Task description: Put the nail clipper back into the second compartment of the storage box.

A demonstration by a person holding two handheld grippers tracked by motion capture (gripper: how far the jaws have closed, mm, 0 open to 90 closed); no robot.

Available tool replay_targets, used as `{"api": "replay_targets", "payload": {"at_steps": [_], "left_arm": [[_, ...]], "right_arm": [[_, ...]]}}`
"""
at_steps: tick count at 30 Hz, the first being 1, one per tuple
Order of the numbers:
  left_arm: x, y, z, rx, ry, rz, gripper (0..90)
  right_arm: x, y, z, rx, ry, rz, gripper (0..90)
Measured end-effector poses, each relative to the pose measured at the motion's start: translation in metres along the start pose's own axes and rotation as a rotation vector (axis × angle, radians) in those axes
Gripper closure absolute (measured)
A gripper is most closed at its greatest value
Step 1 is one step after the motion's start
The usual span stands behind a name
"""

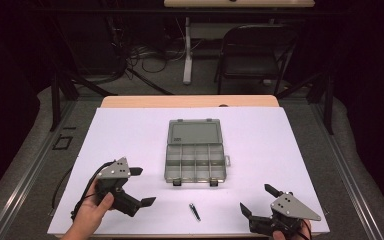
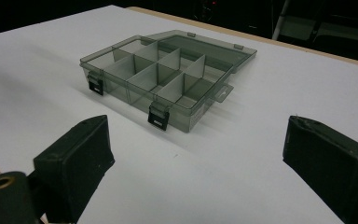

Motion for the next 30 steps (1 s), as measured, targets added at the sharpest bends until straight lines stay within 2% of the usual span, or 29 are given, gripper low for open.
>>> {"api": "replay_targets", "payload": {"at_steps": [8, 13, 18, 25, 30], "left_arm": [[0.009, -0.012, -0.002, -0.012, -0.026, -0.094, 0.3], [0.014, -0.019, -0.002, -0.022, -0.04, -0.134, 0.3], [0.017, -0.029, -0.005, -0.05, -0.04, -0.185, 0.3], [0.02, -0.041, -0.008, -0.07, -0.052, -0.231, 0.3], [0.023, -0.049, -0.008, -0.093, -0.063, -0.247, 0.3]], "right_arm": [[0.0, -0.001, 0.0, 0.002, -0.001, 0.0, 7.7], [0.0, -0.001, 0.0, 0.002, -0.003, -0.003, 8.2], [0.0, -0.001, -0.001, 0.004, -0.005, -0.002, 8.4], [-0.001, -0.003, -0.001, 0.005, -0.008, 0.004, 8.9], [-0.001, -0.003, 0.0, 0.009, -0.011, -0.006, 9.7]]}}
Point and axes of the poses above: each handheld gripper's, and its own axes: y roughly backward along the jaws, x roughly out of its top, z roughly to its right, the point moved 2 cm from there along -y, roughly forward along the jaws, and after that the axes turned 5 degrees about -z, right-handed, at the moved point
